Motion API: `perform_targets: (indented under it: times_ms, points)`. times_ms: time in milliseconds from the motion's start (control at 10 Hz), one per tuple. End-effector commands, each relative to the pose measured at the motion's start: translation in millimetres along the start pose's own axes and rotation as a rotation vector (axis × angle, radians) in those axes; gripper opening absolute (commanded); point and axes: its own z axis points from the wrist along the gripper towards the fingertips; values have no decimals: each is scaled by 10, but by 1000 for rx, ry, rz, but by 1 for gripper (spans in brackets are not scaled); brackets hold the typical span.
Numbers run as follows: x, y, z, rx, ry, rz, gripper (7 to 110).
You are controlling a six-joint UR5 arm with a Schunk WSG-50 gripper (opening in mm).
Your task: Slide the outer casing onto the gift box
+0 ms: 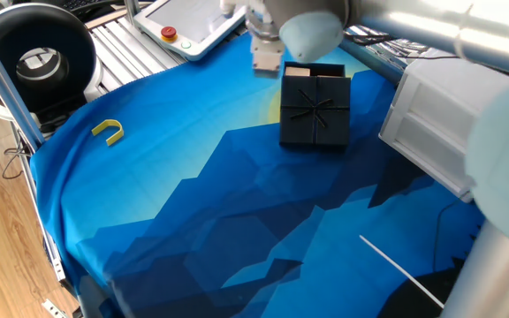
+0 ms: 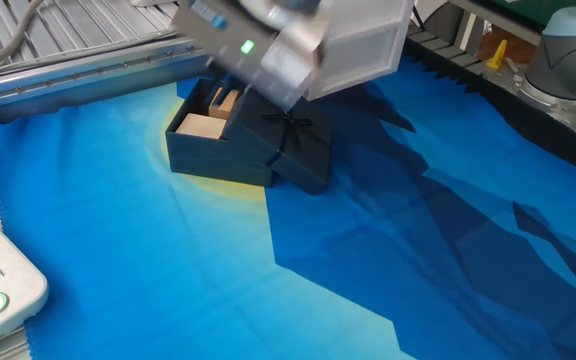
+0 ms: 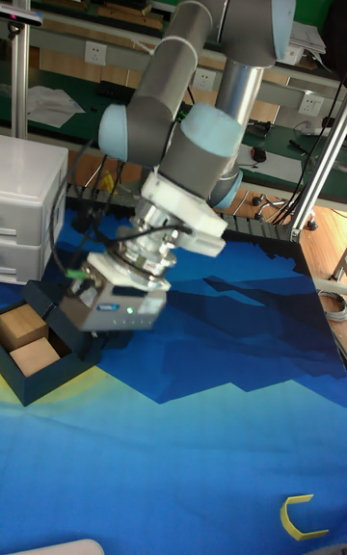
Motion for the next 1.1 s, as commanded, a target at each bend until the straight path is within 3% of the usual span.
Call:
perform_targets:
  times_ms: [0, 200, 400, 500, 600, 700, 800, 900, 1000]
  points:
    - [-678, 523, 209, -44, -167, 83, 7]
    - [-699, 1112, 245, -100, -158, 26, 7]
    - [-424, 1315, -41, -118, -93, -50, 7]
    - [-258, 1375, -179, -148, -58, -119, 7]
    - [-84, 1517, -247, -206, -35, -140, 7]
    - [21, 1658, -243, -246, -22, -135, 7]
    - [103, 1763, -191, -255, -3, -152, 7]
    - [229, 1913, -134, -276, 49, -172, 7]
    - [234, 2078, -20, -286, 56, -196, 7]
